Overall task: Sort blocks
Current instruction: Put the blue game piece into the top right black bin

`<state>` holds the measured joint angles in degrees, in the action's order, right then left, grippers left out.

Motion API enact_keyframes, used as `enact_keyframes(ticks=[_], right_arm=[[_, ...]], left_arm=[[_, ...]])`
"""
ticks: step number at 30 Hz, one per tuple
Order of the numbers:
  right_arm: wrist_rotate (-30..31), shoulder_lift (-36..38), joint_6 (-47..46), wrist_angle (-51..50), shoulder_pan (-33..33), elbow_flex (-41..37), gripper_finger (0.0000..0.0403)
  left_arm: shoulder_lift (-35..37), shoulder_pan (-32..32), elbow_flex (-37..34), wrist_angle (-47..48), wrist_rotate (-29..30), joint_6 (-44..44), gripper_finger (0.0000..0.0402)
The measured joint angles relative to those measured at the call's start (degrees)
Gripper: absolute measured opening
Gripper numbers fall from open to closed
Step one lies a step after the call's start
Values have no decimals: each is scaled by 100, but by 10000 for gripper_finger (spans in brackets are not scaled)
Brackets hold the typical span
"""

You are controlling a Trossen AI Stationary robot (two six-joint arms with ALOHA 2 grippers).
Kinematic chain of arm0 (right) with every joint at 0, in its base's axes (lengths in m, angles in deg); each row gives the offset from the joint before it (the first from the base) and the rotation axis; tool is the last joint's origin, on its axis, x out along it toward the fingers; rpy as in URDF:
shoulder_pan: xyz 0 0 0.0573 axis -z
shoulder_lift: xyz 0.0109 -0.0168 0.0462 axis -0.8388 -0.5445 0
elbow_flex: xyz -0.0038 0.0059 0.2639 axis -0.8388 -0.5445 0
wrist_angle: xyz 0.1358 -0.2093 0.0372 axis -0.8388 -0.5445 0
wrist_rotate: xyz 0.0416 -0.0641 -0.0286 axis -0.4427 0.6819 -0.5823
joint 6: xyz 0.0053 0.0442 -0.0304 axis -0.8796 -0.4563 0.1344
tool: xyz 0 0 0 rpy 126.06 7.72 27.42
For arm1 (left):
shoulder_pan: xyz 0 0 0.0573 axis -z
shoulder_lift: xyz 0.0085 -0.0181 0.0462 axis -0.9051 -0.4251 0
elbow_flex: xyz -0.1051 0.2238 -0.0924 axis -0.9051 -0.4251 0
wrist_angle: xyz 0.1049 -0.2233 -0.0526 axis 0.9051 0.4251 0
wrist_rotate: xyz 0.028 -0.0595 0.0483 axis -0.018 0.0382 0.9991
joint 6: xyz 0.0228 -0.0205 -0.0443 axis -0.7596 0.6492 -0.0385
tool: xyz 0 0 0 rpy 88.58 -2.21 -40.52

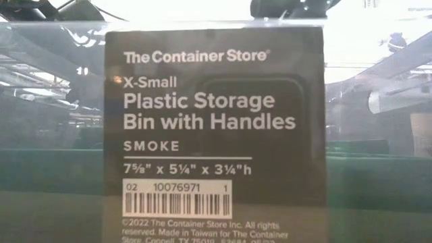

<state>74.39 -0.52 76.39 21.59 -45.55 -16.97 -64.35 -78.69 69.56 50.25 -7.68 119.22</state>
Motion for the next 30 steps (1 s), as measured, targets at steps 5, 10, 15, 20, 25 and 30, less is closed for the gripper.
enact_keyframes(ticks=[5, 10, 15, 20, 25, 30], right_arm=[[340, -661, -26, 664, -695, 2, 313], [328, -1162, -371, 1143, -1032, 2, 313], [327, -1489, -638, 1542, -1217, 2, 313], [317, -1866, -814, 1706, -1347, 14, 313], [314, -2157, -929, 1668, -1361, 136, 313], [440, -2437, -929, 1581, -1317, 347, 296]], left_arm=[[0, 0, 0, -2, 0, 2, 270], [0, 2, 0, 1, -75, 1, 270], [0, 0, 0, 3, -118, 0, 270], [0, 0, 0, 5, -136, 0, 270], [0, 1, 0, 43, -140, -21, 270], [0, 0, 0, 105, -140, -15, 270]])
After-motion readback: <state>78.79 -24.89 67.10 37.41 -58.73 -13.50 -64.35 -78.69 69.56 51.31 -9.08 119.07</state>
